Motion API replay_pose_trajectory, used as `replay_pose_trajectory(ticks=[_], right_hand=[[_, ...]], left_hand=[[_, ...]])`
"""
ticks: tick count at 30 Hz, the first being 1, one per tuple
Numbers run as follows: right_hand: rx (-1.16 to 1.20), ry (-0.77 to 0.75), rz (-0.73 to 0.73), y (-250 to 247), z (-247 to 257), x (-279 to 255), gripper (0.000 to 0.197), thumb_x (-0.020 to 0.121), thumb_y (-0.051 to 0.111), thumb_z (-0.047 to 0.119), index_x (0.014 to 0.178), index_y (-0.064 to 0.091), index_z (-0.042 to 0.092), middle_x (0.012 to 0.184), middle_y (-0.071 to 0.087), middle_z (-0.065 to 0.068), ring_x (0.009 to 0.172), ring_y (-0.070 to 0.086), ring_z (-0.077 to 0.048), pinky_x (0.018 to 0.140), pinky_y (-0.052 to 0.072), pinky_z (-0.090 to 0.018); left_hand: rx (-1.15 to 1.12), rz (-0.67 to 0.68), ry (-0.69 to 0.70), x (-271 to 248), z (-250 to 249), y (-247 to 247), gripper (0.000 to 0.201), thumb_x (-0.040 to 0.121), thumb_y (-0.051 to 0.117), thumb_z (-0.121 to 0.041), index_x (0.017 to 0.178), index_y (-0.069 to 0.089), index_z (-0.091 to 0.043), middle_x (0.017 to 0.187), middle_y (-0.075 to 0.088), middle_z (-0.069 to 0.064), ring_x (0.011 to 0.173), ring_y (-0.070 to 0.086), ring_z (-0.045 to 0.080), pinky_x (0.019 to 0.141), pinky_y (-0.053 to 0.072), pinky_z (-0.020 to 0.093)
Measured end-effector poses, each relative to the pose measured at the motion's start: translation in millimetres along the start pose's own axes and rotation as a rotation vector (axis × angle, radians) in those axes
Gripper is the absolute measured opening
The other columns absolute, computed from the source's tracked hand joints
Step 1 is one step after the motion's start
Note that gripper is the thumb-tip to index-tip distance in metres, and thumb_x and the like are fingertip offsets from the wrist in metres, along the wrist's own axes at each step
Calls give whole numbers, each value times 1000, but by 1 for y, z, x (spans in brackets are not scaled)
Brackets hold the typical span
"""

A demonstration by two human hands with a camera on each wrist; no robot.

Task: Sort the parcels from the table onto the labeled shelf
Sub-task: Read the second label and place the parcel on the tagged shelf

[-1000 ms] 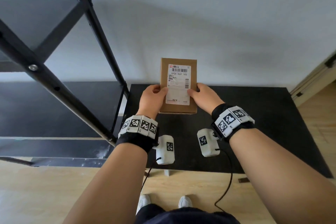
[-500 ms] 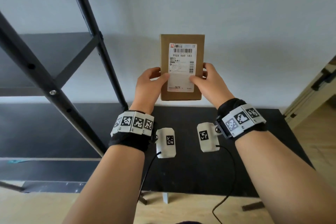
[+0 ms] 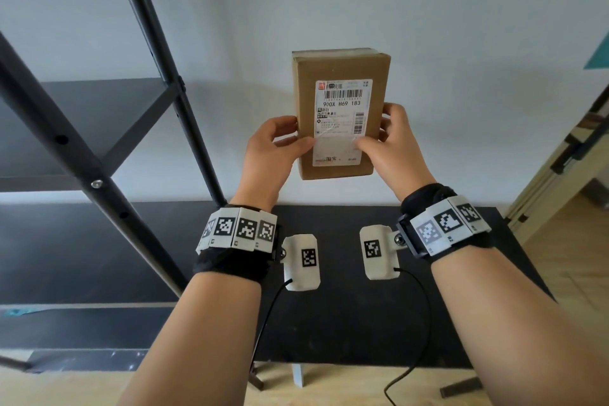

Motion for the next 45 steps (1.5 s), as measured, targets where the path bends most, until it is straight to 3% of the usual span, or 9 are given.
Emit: replay_pose_trajectory(ticks=[5, 10, 13, 18, 26, 36, 42, 45], right_hand=[[-11, -1, -10, -3, 3, -4, 46, 89, 60, 4, 126, 38, 21, 123, 60, 5, 111, 60, -12, 69, 55, -20], [7, 36, 16, -3, 4, -11, 43, 90, 58, 10, 128, 40, 19, 120, 58, 6, 105, 59, -10, 69, 51, -19], [-4, 50, 24, -2, 5, -13, 42, 91, 57, 15, 130, 42, 19, 119, 58, 8, 97, 58, -1, 68, 49, -16], [-9, 80, 27, 0, 4, -18, 40, 91, 57, 21, 129, 45, 21, 118, 61, 6, 104, 59, -8, 74, 50, -20], [-22, 125, 58, 0, 0, -20, 39, 92, 55, 28, 130, 49, 21, 110, 64, 7, 95, 61, -3, 74, 51, -24], [-23, 162, 77, -1, -9, -22, 33, 95, 50, 20, 128, 47, 14, 112, 63, 5, 93, 60, -4, 65, 46, -17], [-31, 160, 68, -4, -12, -24, 37, 95, 51, 19, 131, 43, 15, 115, 62, 3, 101, 61, -11, 64, 46, -16], [-43, 146, 67, -3, -14, -24, 46, 96, 53, 23, 139, 38, 17, 115, 60, 3, 95, 57, -6, 61, 43, -15]], left_hand=[[-3, 5, 4, -2, -3, 0, 44, 85, 75, -7, 127, 62, -11, 118, 71, -4, 101, 70, 7, 74, 54, 11], [-1, -17, -16, -4, -1, -3, 43, 85, 76, -15, 127, 65, -14, 118, 71, -1, 110, 68, 15, 97, 55, 33], [-5, -29, -33, -4, -1, -5, 42, 87, 75, -21, 128, 64, -16, 114, 71, -3, 107, 67, 13, 95, 55, 32], [-12, -40, -59, -7, 0, -6, 41, 88, 73, -28, 127, 64, -17, 111, 71, -3, 105, 68, 13, 97, 54, 34], [9, -49, -76, -12, 0, -8, 42, 87, 73, -36, 124, 66, -15, 110, 73, 2, 103, 70, 16, 89, 58, 34], [94, -37, -49, -17, -7, 1, 37, 86, 76, -33, 118, 63, -20, 97, 67, -12, 86, 62, -2, 76, 52, 18], [87, -27, -58, -22, -3, 2, 37, 86, 76, -30, 119, 62, -19, 98, 68, -10, 87, 64, 0, 74, 51, 18], [87, -25, -84, -23, 3, 0, 41, 86, 76, -26, 123, 62, -16, 104, 70, -5, 94, 66, 6, 84, 56, 25]])
Point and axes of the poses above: each hand's wrist, its own x-axis towards the middle knuckle, its own y-axis out of the palm, z = x × y, the point moved 8 cm from there along x, towards the middle knuckle
